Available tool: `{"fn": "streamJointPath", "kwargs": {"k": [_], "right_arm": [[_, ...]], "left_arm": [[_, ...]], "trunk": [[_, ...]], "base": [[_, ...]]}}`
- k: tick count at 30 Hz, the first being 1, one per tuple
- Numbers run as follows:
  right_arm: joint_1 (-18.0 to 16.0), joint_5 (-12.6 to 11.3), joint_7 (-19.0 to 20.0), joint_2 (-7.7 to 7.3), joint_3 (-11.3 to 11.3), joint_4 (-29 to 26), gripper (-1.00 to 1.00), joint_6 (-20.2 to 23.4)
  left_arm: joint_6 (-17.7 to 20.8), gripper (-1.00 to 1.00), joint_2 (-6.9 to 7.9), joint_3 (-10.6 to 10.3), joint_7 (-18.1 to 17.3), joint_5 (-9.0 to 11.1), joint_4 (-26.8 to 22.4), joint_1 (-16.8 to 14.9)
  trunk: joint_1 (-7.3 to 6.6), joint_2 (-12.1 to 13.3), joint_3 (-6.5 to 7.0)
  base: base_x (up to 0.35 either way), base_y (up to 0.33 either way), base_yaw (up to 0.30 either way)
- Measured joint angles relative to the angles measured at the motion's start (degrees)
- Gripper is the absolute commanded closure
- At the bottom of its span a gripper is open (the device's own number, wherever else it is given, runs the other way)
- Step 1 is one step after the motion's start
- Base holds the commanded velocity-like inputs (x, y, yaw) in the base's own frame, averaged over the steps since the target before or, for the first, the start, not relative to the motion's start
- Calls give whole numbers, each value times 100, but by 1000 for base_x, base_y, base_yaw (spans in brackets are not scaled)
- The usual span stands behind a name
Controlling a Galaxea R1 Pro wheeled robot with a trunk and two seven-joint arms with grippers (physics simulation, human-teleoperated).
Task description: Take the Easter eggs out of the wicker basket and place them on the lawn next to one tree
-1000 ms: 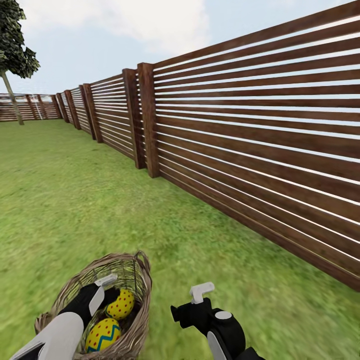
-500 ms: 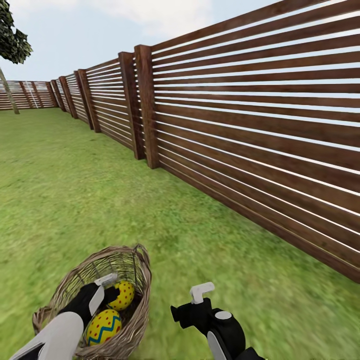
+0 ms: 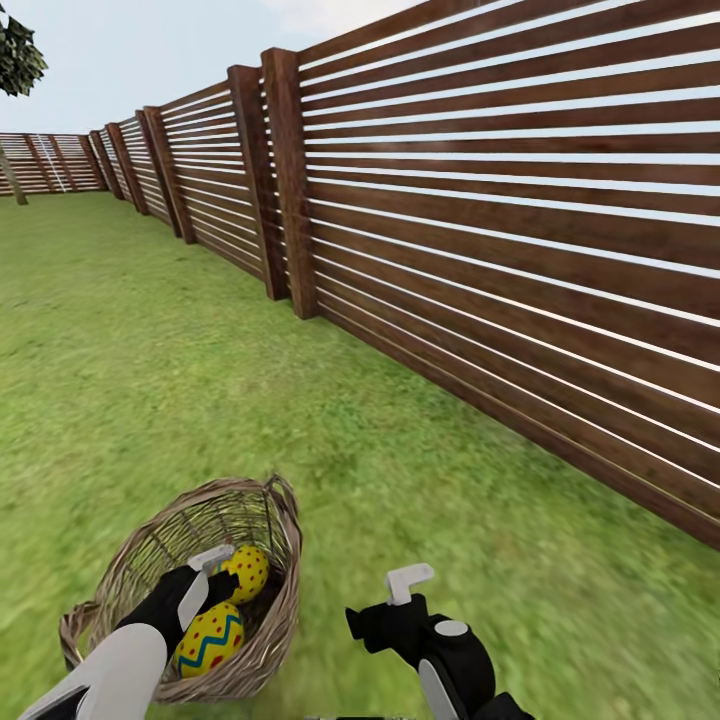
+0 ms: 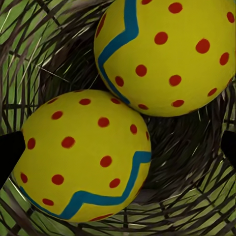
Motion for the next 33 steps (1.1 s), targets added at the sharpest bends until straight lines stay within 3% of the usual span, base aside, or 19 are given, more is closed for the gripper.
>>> {"fn": "streamJointPath", "kwargs": {"k": [18,25,33], "right_arm": [[0,-1,0,0,-37,5,-100,0],[0,-1,0,0,-37,4,-100,0],[0,3,0,0,-37,1,-100,0]], "left_arm": [[-18,-100,0,0,19,-3,-16,0],[-199,-100,-15,3,545,-1,-21,0],[-238,-100,-17,4,662,0,-17,-1]], "trunk": [[46,-24,-399],[46,-25,-400],[46,-25,-400]], "base": [[0,0,0],[0,0,0],[0,0,0]]}}
